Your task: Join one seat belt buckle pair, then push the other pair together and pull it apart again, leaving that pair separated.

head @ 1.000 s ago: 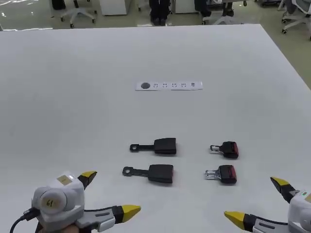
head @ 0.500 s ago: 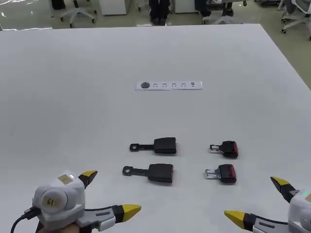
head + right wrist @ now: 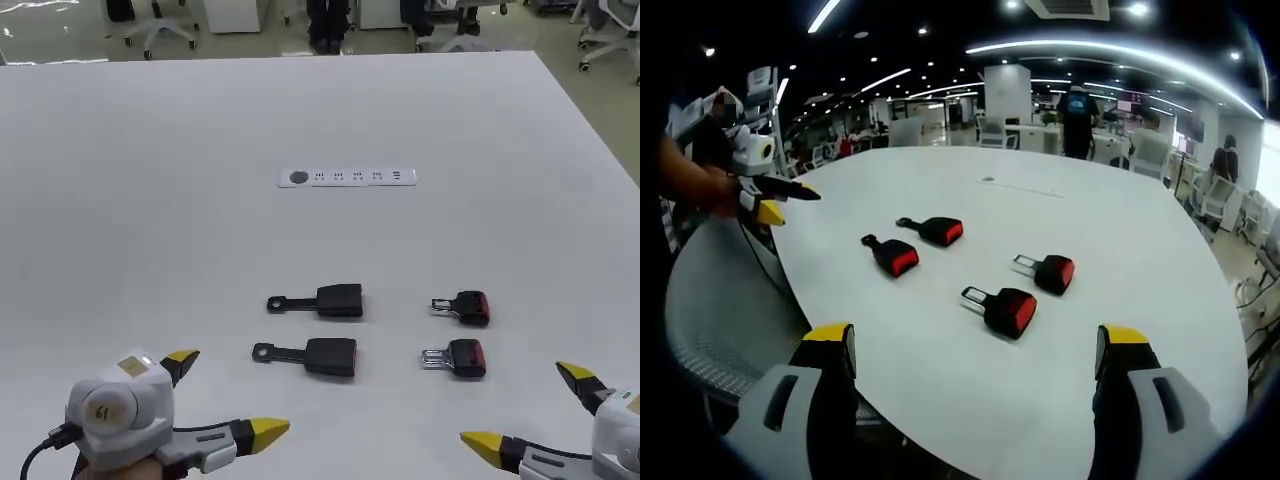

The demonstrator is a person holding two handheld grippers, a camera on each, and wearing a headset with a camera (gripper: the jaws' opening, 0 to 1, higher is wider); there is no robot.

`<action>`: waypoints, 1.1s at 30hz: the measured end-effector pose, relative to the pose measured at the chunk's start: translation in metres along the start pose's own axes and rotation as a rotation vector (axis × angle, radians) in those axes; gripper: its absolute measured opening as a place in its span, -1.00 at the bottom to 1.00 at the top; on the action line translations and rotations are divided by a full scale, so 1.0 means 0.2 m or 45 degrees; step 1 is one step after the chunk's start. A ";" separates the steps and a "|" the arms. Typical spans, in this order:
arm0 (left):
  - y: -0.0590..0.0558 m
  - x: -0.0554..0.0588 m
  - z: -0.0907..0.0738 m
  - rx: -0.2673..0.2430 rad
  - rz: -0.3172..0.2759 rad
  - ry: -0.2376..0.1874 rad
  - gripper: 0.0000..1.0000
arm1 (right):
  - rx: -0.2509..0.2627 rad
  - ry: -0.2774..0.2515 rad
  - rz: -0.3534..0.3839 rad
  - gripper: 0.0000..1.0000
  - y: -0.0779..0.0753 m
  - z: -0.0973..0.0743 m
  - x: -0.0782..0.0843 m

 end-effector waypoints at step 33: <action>0.00 -0.02 0.02 0.012 0.003 0.013 1.00 | -0.005 0.015 0.009 0.99 -0.03 0.01 0.00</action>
Point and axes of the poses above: the centre of the closed fingertips' face, and the gripper's own axes: z roughly forward along the fingers, y roughly to its left, x roughly out of its underside, the point moved 8 cm from there along -z, roughly backward along the fingers, and after that the axes turned 4 degrees about -y, right-handed, at the moved point
